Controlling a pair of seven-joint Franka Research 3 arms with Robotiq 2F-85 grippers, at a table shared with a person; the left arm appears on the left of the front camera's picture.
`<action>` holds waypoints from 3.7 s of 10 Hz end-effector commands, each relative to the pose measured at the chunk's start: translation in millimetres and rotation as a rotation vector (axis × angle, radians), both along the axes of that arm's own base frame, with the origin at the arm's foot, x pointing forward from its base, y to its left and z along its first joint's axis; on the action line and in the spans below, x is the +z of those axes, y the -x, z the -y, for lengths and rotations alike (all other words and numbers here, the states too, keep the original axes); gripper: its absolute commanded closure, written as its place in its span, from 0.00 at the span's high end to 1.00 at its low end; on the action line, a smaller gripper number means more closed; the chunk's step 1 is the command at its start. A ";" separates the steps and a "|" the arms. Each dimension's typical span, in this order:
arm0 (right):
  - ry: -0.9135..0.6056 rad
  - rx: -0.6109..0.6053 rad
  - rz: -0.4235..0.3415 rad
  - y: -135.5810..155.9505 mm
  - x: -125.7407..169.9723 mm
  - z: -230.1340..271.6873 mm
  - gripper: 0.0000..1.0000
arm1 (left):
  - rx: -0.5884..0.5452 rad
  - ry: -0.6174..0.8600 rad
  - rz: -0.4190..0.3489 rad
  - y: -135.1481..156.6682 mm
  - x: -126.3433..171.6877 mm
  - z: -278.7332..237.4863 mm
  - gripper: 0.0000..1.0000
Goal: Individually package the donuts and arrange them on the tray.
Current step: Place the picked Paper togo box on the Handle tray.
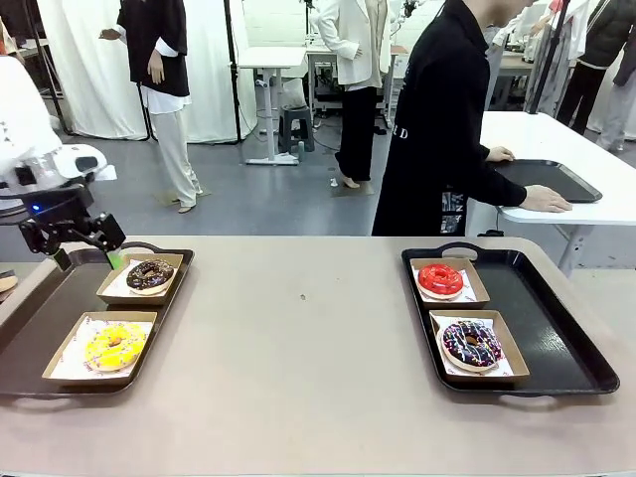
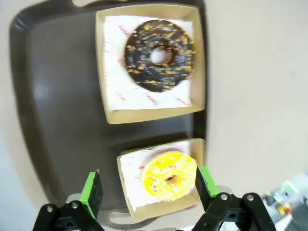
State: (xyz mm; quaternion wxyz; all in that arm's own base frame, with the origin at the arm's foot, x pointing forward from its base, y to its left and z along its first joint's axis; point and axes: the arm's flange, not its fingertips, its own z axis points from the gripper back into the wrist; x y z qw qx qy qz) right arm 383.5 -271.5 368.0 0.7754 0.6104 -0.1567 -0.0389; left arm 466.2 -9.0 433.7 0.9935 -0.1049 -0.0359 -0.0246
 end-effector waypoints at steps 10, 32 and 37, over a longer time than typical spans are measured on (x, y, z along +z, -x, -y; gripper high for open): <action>-0.006 -0.020 -0.008 -0.6 1.2 -2.2 1.00 | 0.135 0.948 0.160 44.7 -34.4 -206.4 1.00; -0.006 -0.020 -0.008 -0.6 1.2 -2.2 1.00 | 0.164 0.929 0.138 46.3 -42.4 -208.2 1.00; -0.006 -0.020 -0.008 -0.6 1.2 -2.2 1.00 | 0.164 0.929 0.138 46.3 -42.4 -208.2 1.00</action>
